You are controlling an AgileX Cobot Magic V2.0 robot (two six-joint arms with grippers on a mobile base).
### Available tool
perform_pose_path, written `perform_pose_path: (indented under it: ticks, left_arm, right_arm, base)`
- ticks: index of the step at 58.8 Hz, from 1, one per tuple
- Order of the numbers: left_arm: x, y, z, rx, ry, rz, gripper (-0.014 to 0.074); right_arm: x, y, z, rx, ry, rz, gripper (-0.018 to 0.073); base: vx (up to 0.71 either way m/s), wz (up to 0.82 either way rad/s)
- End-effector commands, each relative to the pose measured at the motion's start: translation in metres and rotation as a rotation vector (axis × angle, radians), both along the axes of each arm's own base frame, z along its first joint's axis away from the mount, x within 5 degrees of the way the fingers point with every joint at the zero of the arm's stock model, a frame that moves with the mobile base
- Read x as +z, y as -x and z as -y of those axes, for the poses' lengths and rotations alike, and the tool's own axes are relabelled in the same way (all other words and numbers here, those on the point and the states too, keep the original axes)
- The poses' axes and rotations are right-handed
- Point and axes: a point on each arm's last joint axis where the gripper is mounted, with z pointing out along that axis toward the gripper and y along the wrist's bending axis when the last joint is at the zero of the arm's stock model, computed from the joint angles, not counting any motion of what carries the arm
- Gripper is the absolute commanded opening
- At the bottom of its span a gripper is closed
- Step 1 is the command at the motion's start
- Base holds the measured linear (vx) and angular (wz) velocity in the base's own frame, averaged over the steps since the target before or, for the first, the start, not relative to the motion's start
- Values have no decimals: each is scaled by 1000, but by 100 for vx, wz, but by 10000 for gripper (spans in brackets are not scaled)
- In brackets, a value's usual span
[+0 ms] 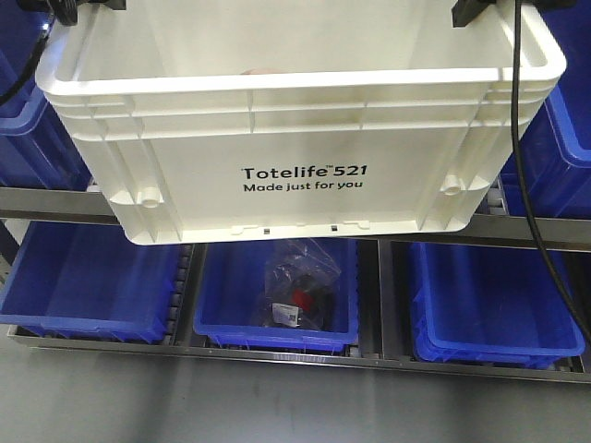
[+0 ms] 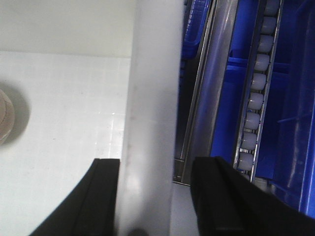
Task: Place moving items into box and shelve
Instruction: 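Hold the tote with both grippers while approaching the shelf front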
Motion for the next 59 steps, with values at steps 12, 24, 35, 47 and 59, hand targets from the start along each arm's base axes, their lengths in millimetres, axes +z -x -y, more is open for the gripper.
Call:
perform_pose_path:
  ticks: [12, 24, 35, 47, 59]
  left_arm:
    - [45, 11, -3, -43, 20, 271, 2]
    - [38, 6, -2, -40, 11, 244, 2]
    - [28, -6, 3, -44, -4, 227, 2]
    - [21, -20, 4, -45, -75, 274, 2]
    - [18, -31, 6, -35, -113, 334, 2]
  right_arm:
    - [39, 19, 8, -38, -14, 148, -5]
    - [40, 19, 8, -39, -16, 154, -5]
    - [40, 15, 7, -42, -24, 185, -5]
    - [35, 3, 5, -56, -46, 220, -5]
    - [19, -14, 2, -58, -47, 211, -5]
  base:
    - [0, 0]
    - [0, 0]
    - [0, 0]
    - [0, 0]
    - [0, 0]
